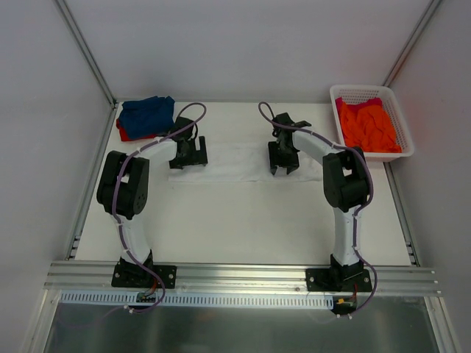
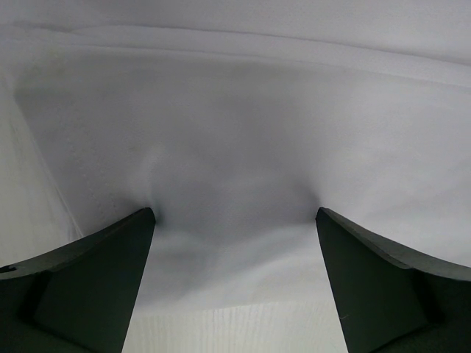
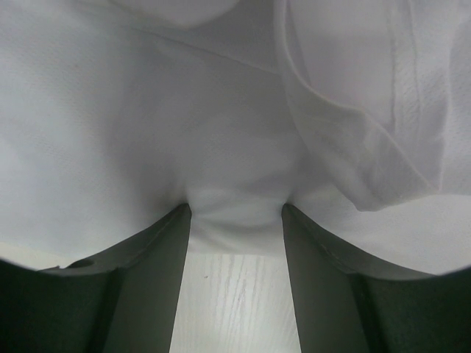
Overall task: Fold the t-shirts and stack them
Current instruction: Fold the tshirt
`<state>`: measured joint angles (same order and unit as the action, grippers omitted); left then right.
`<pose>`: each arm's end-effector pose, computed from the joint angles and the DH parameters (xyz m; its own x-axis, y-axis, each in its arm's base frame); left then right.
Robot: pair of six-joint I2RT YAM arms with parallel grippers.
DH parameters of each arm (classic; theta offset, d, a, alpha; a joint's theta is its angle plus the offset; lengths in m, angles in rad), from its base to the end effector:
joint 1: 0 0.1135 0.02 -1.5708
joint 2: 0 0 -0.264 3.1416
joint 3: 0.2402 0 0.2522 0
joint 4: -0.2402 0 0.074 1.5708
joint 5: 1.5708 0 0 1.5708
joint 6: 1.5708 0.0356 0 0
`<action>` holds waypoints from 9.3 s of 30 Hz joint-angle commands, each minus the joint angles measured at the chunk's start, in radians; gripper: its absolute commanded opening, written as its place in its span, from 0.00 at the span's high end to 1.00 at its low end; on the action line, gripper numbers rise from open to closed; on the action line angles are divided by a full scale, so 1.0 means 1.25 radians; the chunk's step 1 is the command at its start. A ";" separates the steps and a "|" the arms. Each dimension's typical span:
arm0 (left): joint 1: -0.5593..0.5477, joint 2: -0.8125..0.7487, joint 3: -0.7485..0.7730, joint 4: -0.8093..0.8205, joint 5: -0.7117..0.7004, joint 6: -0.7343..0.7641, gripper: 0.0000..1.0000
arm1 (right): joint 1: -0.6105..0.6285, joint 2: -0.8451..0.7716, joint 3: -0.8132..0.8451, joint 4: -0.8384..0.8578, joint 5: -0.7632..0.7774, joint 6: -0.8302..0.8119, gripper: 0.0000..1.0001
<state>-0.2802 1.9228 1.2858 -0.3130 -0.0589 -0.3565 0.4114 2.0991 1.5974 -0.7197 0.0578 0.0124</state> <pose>0.3920 -0.1106 0.1747 -0.8174 -0.1273 -0.5618 -0.0449 0.9864 -0.1581 0.3988 0.1717 0.1734 -0.8658 -0.3642 -0.3430 -0.3704 0.9275 -0.0500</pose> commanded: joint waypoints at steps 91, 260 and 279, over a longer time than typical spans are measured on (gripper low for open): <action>-0.659 0.040 -0.067 -0.032 0.207 -0.320 0.07 | -0.150 0.459 0.553 0.285 -0.552 0.277 0.14; -0.423 -0.344 -0.976 0.888 0.181 -0.538 0.14 | -0.091 -0.766 -1.273 1.118 -0.589 0.488 0.29; -0.434 -0.528 -1.003 0.692 0.110 -0.525 0.29 | 0.012 -0.506 -1.248 1.430 -0.568 0.597 0.52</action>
<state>-0.8127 1.2587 0.0925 0.8036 0.1364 -1.0573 0.4206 1.4216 0.0612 0.9432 -0.6552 0.7284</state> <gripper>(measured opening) 0.736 0.505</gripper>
